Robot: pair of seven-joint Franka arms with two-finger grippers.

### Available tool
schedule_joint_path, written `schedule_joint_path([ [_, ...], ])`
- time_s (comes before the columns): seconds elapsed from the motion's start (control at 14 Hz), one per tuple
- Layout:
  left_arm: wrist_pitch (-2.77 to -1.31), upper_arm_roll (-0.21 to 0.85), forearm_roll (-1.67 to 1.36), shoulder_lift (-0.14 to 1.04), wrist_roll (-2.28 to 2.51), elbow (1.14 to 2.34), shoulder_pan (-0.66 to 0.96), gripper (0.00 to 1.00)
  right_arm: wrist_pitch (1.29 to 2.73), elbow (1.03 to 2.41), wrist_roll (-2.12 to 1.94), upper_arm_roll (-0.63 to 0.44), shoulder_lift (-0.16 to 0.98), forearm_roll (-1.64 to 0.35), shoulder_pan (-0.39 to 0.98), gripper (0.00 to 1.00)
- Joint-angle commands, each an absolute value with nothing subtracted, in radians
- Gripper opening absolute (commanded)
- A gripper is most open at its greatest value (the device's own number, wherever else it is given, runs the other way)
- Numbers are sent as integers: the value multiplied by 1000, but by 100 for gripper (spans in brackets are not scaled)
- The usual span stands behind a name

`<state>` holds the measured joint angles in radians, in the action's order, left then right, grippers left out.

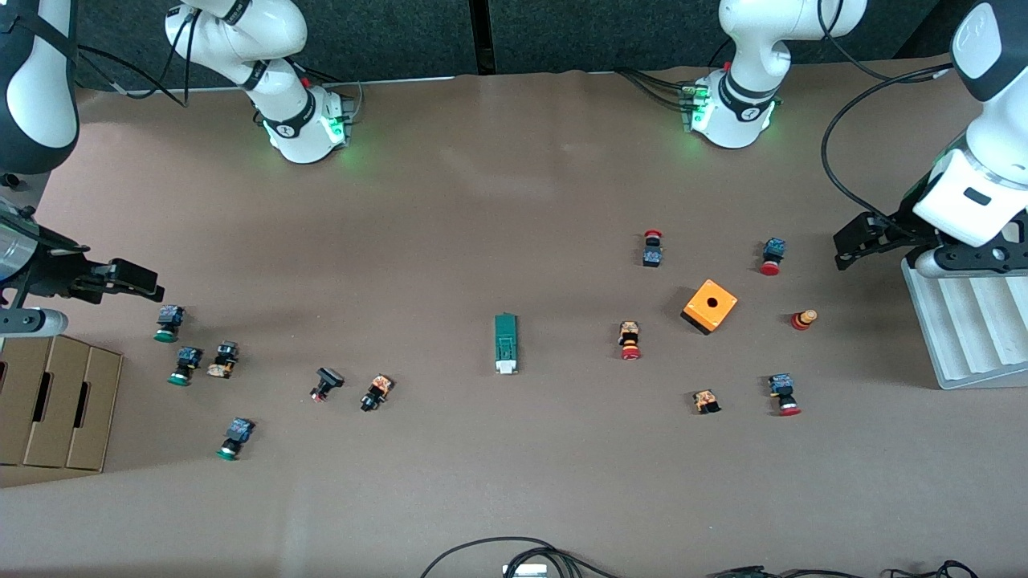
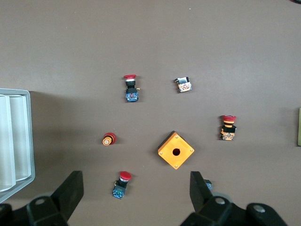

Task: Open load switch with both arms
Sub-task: 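Raise the left gripper from rest toward the green switch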

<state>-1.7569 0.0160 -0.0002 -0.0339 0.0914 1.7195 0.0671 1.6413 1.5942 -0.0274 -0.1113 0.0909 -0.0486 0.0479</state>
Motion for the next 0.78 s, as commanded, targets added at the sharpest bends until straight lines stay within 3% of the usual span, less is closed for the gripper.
schedule_joint_path([
  [0.0, -1732, 14, 9, -21, 86, 1687, 66, 100, 1620, 1575, -37, -112, 94, -40, 46, 100],
  [0.71, -1732, 14, 9, -21, 86, 1689, 66, 100, 1612, 1583, -40, -114, 112, -34, 46, 100],
])
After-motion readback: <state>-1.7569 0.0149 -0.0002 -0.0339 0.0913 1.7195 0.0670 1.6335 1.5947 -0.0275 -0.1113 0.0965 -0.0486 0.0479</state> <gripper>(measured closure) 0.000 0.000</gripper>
